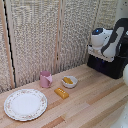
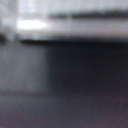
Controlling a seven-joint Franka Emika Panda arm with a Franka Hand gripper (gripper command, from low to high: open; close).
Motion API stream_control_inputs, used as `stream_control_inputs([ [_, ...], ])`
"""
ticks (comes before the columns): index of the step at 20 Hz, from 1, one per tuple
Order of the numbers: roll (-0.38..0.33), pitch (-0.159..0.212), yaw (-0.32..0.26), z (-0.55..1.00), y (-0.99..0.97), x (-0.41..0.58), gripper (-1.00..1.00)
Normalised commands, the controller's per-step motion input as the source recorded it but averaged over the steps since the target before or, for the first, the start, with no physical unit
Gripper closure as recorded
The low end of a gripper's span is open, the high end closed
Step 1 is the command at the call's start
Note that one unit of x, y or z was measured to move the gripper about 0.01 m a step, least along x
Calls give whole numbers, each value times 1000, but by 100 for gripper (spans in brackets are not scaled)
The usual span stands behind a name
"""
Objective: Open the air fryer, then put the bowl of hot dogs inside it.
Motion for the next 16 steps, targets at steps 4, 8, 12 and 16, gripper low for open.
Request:
stream_control_inputs([
  [4, 225, 48, -120, 411, 323, 0, 100],
  [8, 237, 2, -159, 391, 333, 0, 100],
  [12, 218, -6, -177, 449, 305, -59, 100],
  [16, 148, -33, -200, 644, 238, -144, 100],
])
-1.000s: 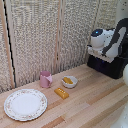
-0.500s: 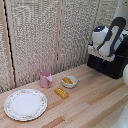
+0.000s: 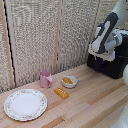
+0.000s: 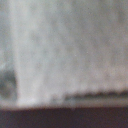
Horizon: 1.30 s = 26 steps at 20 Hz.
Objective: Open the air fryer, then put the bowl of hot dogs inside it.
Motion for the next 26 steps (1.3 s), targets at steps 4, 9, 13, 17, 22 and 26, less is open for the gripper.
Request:
stream_control_inputs([
  [4, 51, -78, -189, 870, 367, -72, 100],
  [9, 16, -89, -186, 793, 489, -55, 100],
  [13, 46, -68, -144, 689, 592, -46, 100],
  [17, 78, -93, -154, 844, 479, -99, 100],
  [22, 29, -102, -170, 797, 520, -102, 100],
  [26, 25, -65, -91, 604, 711, -178, 100],
])
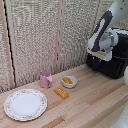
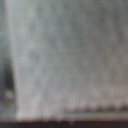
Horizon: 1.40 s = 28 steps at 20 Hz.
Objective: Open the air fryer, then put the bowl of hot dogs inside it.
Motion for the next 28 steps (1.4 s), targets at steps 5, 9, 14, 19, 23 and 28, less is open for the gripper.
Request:
stream_control_inputs([
  [5, 109, -39, -17, 669, 669, -389, 100],
  [9, 80, -91, -67, 915, 474, -495, 100],
  [14, 53, -110, -102, 862, 570, -295, 100],
  [19, 3, -114, -69, 604, 774, -293, 100],
  [23, 17, -65, 0, 523, 829, -558, 100],
  [28, 22, -63, 0, 271, 823, -646, 100],
])
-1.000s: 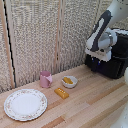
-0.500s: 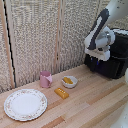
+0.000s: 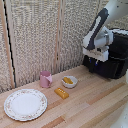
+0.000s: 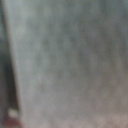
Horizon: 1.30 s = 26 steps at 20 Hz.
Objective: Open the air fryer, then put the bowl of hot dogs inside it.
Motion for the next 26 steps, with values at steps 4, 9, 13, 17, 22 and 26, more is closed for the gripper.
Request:
stream_control_inputs([
  [4, 27, -65, 0, 216, 839, -630, 100],
  [9, 10, -52, 0, 106, 903, -496, 100],
  [13, 0, -17, -13, -22, 946, -172, 100],
  [17, -3, 6, 0, -129, 474, 31, 100],
  [22, -60, 75, -2, -202, 399, 213, 100],
  [26, -12, 33, -37, -130, 279, 231, 100],
])
